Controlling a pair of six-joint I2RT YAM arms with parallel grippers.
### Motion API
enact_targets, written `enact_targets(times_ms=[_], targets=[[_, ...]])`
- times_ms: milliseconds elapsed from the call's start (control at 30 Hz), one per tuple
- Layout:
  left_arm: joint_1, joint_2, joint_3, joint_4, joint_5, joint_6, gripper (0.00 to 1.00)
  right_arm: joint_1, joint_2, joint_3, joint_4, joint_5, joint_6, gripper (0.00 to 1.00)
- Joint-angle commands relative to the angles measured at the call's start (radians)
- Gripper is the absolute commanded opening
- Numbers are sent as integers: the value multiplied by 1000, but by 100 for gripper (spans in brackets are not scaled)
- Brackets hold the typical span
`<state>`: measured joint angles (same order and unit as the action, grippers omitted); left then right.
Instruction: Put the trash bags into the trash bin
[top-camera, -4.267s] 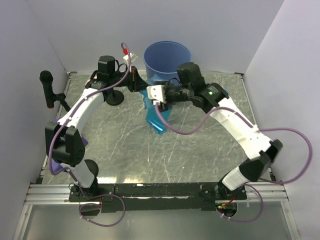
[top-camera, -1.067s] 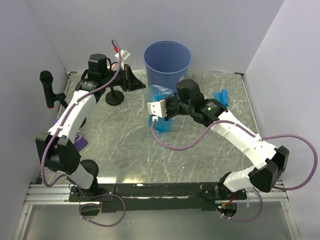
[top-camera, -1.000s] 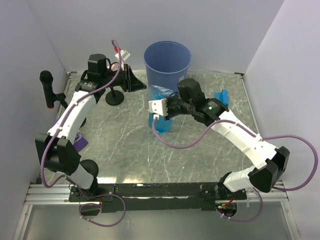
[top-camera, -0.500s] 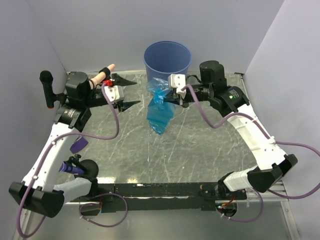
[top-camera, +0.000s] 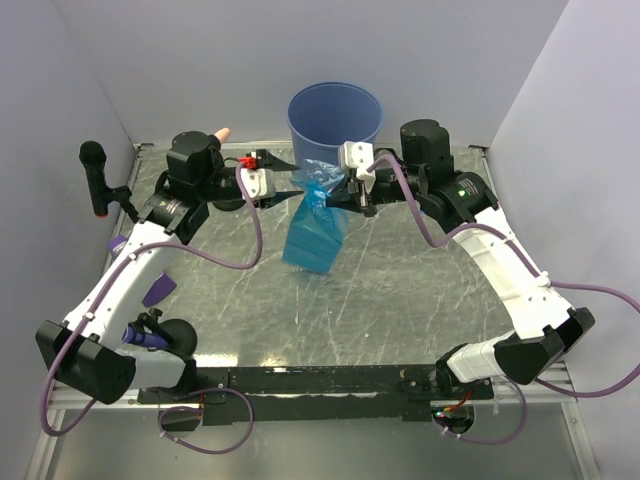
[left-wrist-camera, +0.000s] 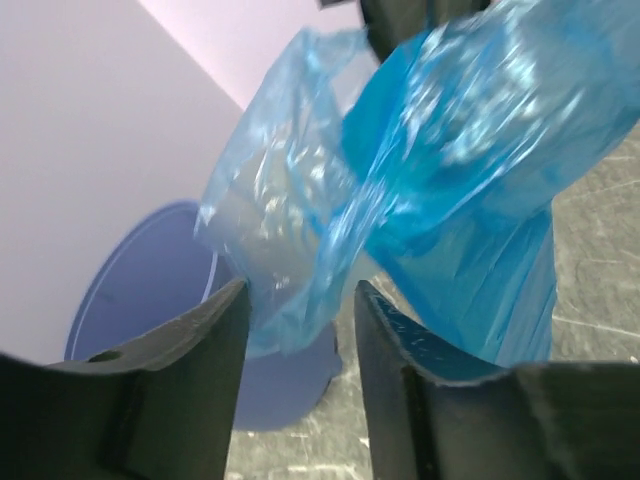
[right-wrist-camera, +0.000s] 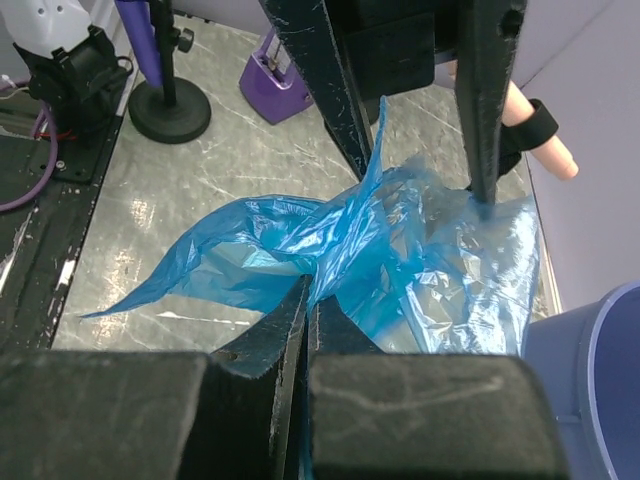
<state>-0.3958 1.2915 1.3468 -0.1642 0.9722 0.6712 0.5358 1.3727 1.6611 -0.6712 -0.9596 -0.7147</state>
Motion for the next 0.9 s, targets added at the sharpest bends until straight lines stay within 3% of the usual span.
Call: enact_targets(times_ms=[0,133,200,333,400,600,733,867], targets=[[-31,-6,61,6,55,56,46,-7,-1,3,41,-30,8,0],[-49,-3,84,-76,66,116,42,-7,5,-6,61,-19,21,0],[-64,-12,69,-72,21,122,45,-8,6,-9,70,-16,32,0],[-84,-67,-23,76,-131,82,59,-8,2,-15,74,-7,35,0],[-84,-99,-80,193,-196,42,59,-10,-1,-18,73,-2,34,0],[-86,-144,-124,276,-279,31,55,-16,2,-20,79,4,40,0],[-86,-141,-104,183,-198,95,42,-17,12,-9,82,1,43,0],[-86,-110,-58,40,-104,136,22,-17,20,0,87,-1,49,0]])
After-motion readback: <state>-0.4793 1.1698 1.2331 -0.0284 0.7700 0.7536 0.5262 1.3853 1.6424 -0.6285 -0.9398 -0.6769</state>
